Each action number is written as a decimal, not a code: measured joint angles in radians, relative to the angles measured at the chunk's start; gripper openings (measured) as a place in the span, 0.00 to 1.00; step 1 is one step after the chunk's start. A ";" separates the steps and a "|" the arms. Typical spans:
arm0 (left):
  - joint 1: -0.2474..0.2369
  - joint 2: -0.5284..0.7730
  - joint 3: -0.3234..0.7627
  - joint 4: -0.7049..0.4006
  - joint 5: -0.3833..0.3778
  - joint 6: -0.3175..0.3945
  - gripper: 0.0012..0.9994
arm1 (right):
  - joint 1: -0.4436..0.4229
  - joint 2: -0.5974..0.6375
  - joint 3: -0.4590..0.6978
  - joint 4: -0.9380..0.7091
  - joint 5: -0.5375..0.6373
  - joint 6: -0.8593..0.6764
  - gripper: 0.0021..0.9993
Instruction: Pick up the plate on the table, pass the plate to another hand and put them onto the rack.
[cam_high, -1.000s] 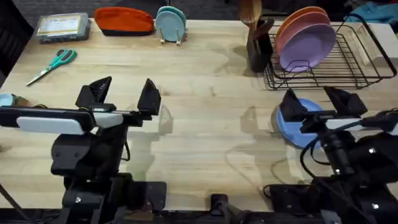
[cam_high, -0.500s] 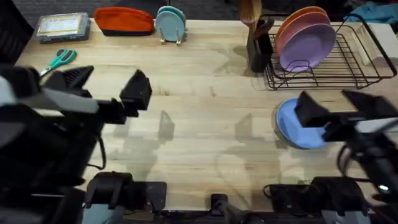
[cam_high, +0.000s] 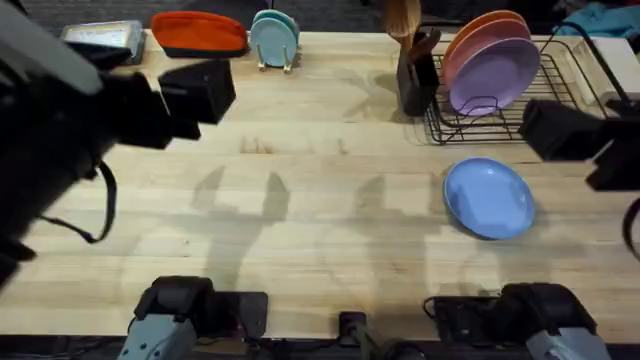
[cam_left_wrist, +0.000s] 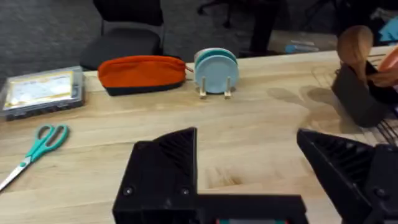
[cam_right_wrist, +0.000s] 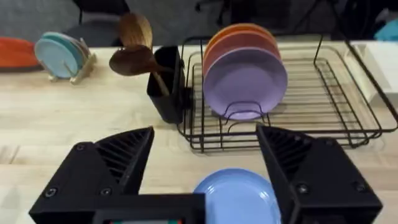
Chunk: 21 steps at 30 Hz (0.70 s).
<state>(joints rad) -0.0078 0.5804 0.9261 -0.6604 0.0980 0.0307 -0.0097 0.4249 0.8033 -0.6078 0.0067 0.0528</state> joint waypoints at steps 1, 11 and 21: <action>0.000 0.023 0.029 -0.020 0.010 0.000 0.99 | 0.000 0.032 0.030 -0.015 -0.003 0.000 1.00; 0.000 0.133 0.168 -0.101 0.037 0.000 0.99 | 0.000 0.191 0.159 -0.013 -0.027 0.001 1.00; 0.000 0.134 0.168 -0.087 0.042 0.000 0.99 | 0.000 0.192 0.164 0.073 -0.029 0.003 1.00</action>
<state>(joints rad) -0.0078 0.7143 1.0939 -0.7479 0.1402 0.0307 -0.0097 0.6170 0.9676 -0.5346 -0.0227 0.0563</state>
